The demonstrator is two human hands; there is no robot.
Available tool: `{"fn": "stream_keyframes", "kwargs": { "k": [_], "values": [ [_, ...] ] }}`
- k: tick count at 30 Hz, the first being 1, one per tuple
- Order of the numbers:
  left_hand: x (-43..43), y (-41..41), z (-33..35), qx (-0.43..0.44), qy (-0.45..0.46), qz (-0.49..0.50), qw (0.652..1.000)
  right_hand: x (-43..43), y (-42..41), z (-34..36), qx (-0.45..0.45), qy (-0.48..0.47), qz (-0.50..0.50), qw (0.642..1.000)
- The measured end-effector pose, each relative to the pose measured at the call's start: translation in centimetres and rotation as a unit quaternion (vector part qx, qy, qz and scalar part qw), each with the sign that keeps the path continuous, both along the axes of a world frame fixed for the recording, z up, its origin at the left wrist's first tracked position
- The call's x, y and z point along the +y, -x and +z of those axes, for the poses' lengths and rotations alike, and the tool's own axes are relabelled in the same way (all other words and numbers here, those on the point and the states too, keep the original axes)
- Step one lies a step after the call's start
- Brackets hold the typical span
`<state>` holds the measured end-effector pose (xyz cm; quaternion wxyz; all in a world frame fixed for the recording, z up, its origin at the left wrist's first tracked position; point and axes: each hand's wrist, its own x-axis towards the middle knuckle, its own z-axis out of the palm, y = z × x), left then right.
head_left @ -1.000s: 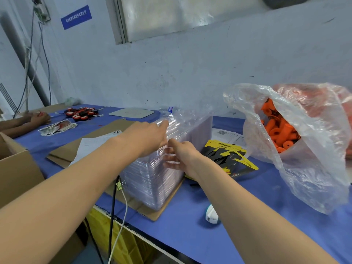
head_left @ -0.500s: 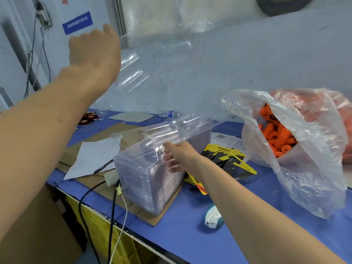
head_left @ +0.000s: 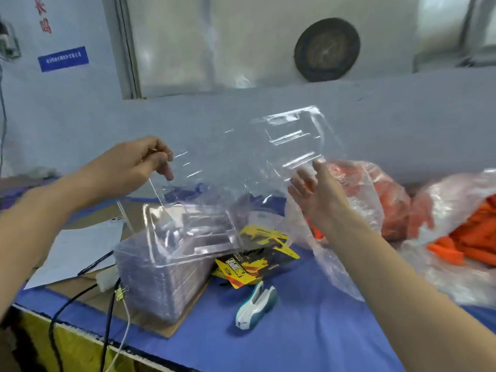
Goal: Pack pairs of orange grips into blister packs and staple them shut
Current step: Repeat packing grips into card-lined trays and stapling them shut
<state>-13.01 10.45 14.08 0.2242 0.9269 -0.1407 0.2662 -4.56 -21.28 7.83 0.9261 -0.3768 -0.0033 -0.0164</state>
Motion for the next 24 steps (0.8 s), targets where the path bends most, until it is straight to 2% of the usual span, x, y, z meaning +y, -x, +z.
{"fn": "stream_keyframes", "kwargs": {
  "k": [5,8,10,11,12,14,16,17,19,22,24],
  "values": [
    [-3.9,-1.3,-3.7,0.068,-0.011,-0.043,0.997,-8.3,3.6,-2.6,0.023,0.101,-0.196,0.975],
    [-8.7,-2.4,-7.1,0.125,-0.028,-0.073,0.989,-13.3,5.2,-5.6,0.056,0.202,-0.349,0.913],
    [-12.5,-3.1,-9.8,0.15,-0.041,-0.108,0.982,-16.3,6.2,-8.2,0.153,0.32,-0.412,0.839],
    [-14.5,-3.4,-11.1,0.161,-0.039,-0.127,0.978,-17.5,6.9,-9.6,0.194,0.368,-0.448,0.791],
    [-16.5,-3.7,-12.4,0.18,-0.029,-0.15,0.972,-18.6,7.8,-10.9,0.209,0.416,-0.487,0.739],
    [-20.3,-4.3,-15.2,0.218,-0.029,-0.192,0.956,-19.8,9.4,-13.6,0.146,0.524,-0.548,0.635],
    [-23.6,-5.0,-17.9,0.243,-0.057,-0.223,0.942,-20.1,10.1,-16.2,0.016,0.634,-0.527,0.566],
    [-25.0,-5.3,-19.2,0.252,-0.067,-0.235,0.937,-20.2,10.1,-17.3,-0.047,0.677,-0.482,0.554],
    [-27.5,-5.9,-21.2,0.264,-0.08,-0.245,0.93,-20.3,9.9,-19.1,-0.129,0.744,-0.356,0.551],
    [-29.7,-6.8,-22.9,0.275,-0.098,-0.22,0.931,-20.3,9.6,-21.5,-0.097,0.837,-0.172,0.51],
    [-29.6,-7.3,-23.6,0.263,-0.083,-0.185,0.943,-20.5,9.0,-22.8,-0.054,0.868,-0.125,0.478]
  ]
}}
